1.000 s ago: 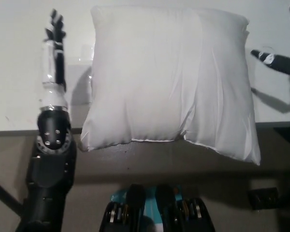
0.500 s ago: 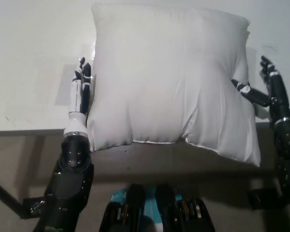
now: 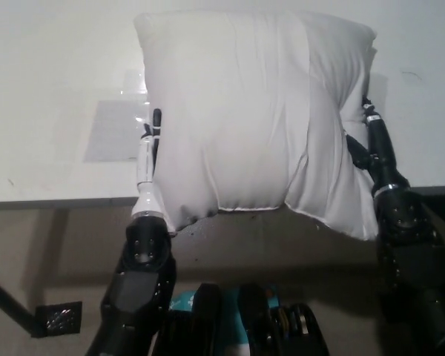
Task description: The robot uses both hands to lift the pillow and then drops it on the table
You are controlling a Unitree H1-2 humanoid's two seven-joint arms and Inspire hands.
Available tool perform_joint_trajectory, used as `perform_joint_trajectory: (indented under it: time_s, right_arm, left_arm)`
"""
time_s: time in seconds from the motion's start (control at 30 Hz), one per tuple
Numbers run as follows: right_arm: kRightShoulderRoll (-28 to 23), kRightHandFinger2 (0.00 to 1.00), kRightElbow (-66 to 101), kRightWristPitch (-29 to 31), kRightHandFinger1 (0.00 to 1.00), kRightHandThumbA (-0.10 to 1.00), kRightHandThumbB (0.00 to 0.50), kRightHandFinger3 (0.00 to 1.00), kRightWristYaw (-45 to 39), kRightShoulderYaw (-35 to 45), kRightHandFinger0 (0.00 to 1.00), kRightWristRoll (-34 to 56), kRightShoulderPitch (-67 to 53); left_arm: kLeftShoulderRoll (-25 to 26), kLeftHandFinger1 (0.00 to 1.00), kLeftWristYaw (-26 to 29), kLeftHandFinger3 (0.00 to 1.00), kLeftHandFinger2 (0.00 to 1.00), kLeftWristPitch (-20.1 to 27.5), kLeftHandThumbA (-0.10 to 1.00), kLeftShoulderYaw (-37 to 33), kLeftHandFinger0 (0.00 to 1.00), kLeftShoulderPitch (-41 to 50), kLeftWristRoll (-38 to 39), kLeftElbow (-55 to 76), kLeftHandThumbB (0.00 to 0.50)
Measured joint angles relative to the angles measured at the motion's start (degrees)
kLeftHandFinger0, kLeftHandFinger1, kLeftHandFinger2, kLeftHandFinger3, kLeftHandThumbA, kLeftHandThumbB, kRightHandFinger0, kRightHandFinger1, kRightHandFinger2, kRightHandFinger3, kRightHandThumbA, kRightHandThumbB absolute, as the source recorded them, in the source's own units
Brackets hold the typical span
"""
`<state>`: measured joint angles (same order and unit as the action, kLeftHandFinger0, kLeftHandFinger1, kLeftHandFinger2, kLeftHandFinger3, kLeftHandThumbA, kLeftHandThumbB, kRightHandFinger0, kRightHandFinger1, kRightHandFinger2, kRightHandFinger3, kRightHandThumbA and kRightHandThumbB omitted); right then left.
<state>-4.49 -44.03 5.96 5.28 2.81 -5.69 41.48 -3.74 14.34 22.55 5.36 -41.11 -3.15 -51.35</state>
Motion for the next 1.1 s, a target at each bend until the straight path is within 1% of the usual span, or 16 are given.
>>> perform_joint_trajectory:
  time_s: [0.07, 0.13, 0.2, 0.33, 0.5, 0.57, 0.63, 0.67, 0.7, 0.73, 0.8, 0.87, 0.9, 0.93, 0.97, 1.1]
  right_arm:
    - [0.40, 1.00, 1.92, -1.60, 1.00, 1.00, 0.323, 1.00, -0.50, -0.17, 1.00, 0.79, 0.00]
    - [0.53, 1.00, 3.77, -3.47, 1.00, 1.00, 0.342, 1.00, -1.02, -0.65, 1.00, 1.29, 0.00]
    - [0.51, 1.00, 5.58, -5.27, 1.00, 1.00, 0.379, 1.00, -1.69, -1.18, 1.00, 1.68, 0.00]
    - [0.52, 1.00, 10.63, -9.55, 1.00, 1.00, 0.394, 1.00, -3.16, -1.92, 1.00, 2.92, -0.03]
    - [0.50, 1.00, 15.15, -11.90, 1.00, 1.00, 0.399, 1.00, -3.79, -2.38, 1.00, 3.66, -0.21]
    - [0.42, 1.00, 18.12, -12.49, 1.00, 1.00, 0.390, 1.00, -3.79, -2.40, 1.00, 3.74, -0.94]
    - [0.39, 1.00, 20.28, -12.89, 1.00, 1.00, 0.375, 1.00, -3.78, -2.40, 1.00, 3.75, -1.48]
    - [0.27, 1.00, 22.82, -13.22, 1.00, 1.00, 0.475, 1.00, -3.75, -2.39, 1.00, 3.75, -2.03]
    - [0.20, 1.00, 24.79, -13.45, 1.00, 1.00, 0.385, 1.00, -3.73, -2.39, 1.00, 3.74, -2.28]
    - [0.18, 1.00, 25.23, -13.54, 1.00, 1.00, 0.395, 1.00, -3.73, -2.39, 1.00, 3.72, -2.35]
    - [-0.14, 1.00, 29.46, -14.09, 1.00, 1.00, 0.368, 1.00, -3.52, -2.38, 1.00, 3.47, -2.60]
    - [-0.50, 1.00, 32.62, -14.51, 1.00, 1.00, 0.389, 1.00, -3.21, -2.36, 1.00, 3.14, -2.64]
    - [-0.75, 1.00, 34.55, -14.83, 1.00, 1.00, 0.382, 1.00, -3.00, -2.35, 1.00, 2.90, -2.64]
    - [-0.86, 1.00, 35.64, -15.04, 1.00, 1.00, 0.399, 1.00, -2.89, -2.35, 1.00, 2.79, -2.64]
    - [-1.05, 1.00, 37.56, -15.38, 1.00, 1.00, 0.441, 1.00, -2.70, -2.35, 1.00, 2.61, -2.64]
    - [-1.44, 1.00, 44.38, -16.83, 1.00, 1.00, 0.446, 1.00, -2.08, -2.27, 1.00, 1.68, -2.58]
  left_arm:
    - [-0.29, 1.00, -0.27, 1.00, 1.00, -1.21, 1.00, -0.28, 1.00, 0.00, 0.63, 1.12, 0.164]
    - [-0.54, 1.00, -0.43, 1.00, 1.00, -2.14, 1.00, -0.59, 1.00, -0.02, 1.24, 1.85, 0.202]
    - [-0.63, 1.00, -0.50, 1.00, 1.00, -2.87, 1.00, -1.14, 1.00, 0.04, 1.58, 2.46, 0.203]
    - [-1.03, 1.00, -0.51, 1.00, 1.00, -4.86, 1.00, -2.48, 1.00, 0.73, 2.60, 5.93, 0.208]
    - [-1.36, 1.00, -0.51, 1.00, 1.00, -7.47, 1.00, -4.24, 1.00, 2.96, 3.51, 12.87, 0.236]
    - [-1.28, 1.00, -0.51, 1.00, 1.00, -8.74, 1.00, -5.08, 1.00, 3.95, 3.76, 16.97, 0.214]
    - [-1.16, 1.00, -0.48, 1.00, 1.00, -9.55, 1.00, -5.41, 1.00, 4.36, 3.78, 19.84, 0.229]
    - [-1.02, 1.00, -0.46, 1.00, 1.00, -10.14, 1.00, -5.62, 1.00, 4.52, 3.79, 22.34, 0.388]
    - [-0.87, 1.00, -0.46, 1.00, 1.00, -10.51, 1.00, -5.67, 1.00, 4.52, 3.79, 23.95, 0.289]
    - [-0.84, 1.00, -0.46, 1.00, 1.00, -10.67, 1.00, -5.68, 1.00, 4.52, 3.79, 24.61, 0.276]
    - [-0.64, 1.00, -0.42, 1.00, 1.00, -11.61, 1.00, -5.68, 1.00, 4.50, 3.80, 28.63, 0.251]
    - [-0.51, 1.00, -0.39, 1.00, 1.00, -12.46, 1.00, -5.67, 1.00, 4.50, 3.80, 31.64, 0.266]
    - [-0.42, 1.00, -0.38, 1.00, 1.00, -12.85, 1.00, -5.67, 1.00, 4.48, 3.80, 33.47, 0.267]
    - [-0.39, 1.00, -0.38, 1.00, 1.00, -13.11, 1.00, -5.67, 1.00, 4.43, 3.80, 34.42, 0.273]
    - [-0.31, 1.00, -0.38, 1.00, 1.00, -13.68, 1.00, -5.67, 1.00, 4.31, 3.78, 36.34, 0.280]
    - [0.00, 1.00, -0.33, 1.00, 1.00, -15.32, 1.00, -5.60, 1.00, 3.16, 3.65, 41.49, 0.286]
